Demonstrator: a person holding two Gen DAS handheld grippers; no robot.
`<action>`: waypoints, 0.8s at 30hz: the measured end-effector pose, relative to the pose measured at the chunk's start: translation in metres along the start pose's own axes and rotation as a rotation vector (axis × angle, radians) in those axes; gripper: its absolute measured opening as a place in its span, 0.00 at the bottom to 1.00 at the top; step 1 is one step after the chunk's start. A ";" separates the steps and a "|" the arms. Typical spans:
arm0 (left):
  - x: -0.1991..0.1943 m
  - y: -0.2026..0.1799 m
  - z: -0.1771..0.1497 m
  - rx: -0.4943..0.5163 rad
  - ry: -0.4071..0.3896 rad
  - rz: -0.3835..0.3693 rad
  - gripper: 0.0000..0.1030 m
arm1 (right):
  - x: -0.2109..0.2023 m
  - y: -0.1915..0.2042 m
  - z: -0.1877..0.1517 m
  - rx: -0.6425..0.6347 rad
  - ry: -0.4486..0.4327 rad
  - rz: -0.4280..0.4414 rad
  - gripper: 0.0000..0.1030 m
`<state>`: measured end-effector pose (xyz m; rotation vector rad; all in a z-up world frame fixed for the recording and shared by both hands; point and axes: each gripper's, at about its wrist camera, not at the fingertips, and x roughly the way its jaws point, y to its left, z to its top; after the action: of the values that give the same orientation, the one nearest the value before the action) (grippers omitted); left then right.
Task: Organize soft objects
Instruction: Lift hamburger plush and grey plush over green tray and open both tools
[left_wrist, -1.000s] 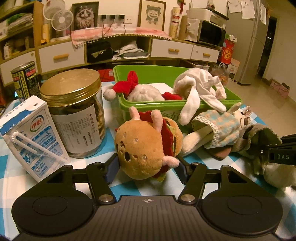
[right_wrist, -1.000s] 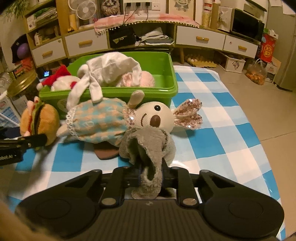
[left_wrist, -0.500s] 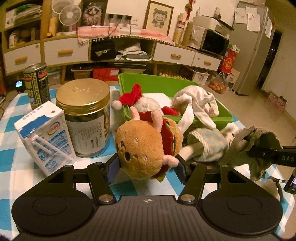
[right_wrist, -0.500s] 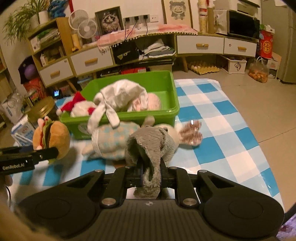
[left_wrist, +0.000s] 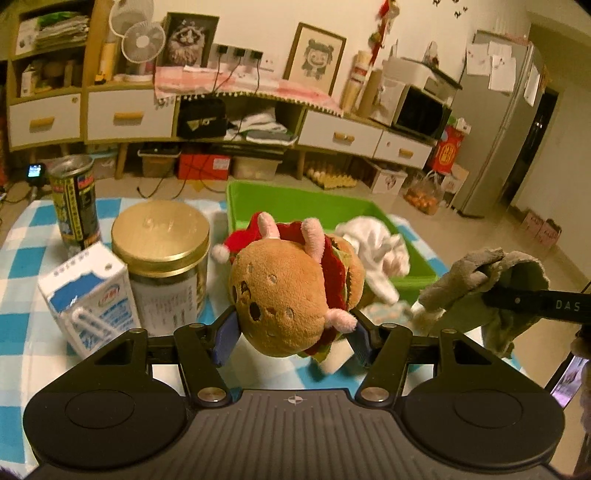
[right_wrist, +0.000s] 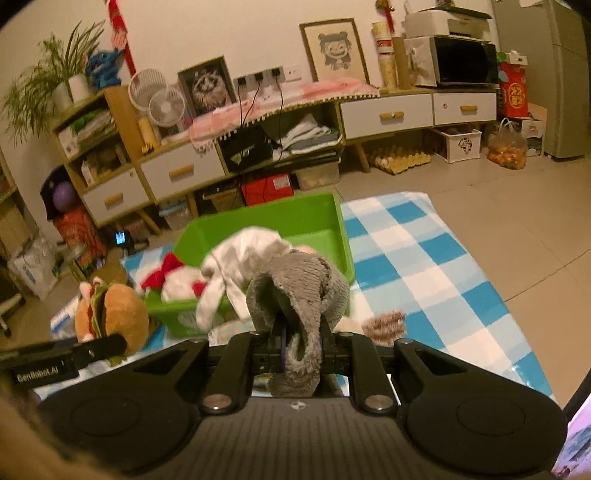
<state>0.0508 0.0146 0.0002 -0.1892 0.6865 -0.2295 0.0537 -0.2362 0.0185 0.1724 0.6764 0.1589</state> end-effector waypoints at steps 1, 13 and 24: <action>0.000 -0.001 0.003 -0.003 -0.010 0.001 0.59 | -0.001 0.000 0.003 0.008 -0.008 0.005 0.00; 0.013 -0.001 0.029 -0.091 -0.068 0.022 0.59 | 0.013 0.015 0.042 0.081 -0.094 0.032 0.00; 0.047 -0.001 0.058 -0.103 -0.085 0.083 0.59 | 0.063 0.010 0.070 0.254 -0.138 0.046 0.00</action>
<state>0.1232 0.0063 0.0158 -0.2673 0.6204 -0.1063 0.1458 -0.2211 0.0356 0.4387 0.5541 0.1040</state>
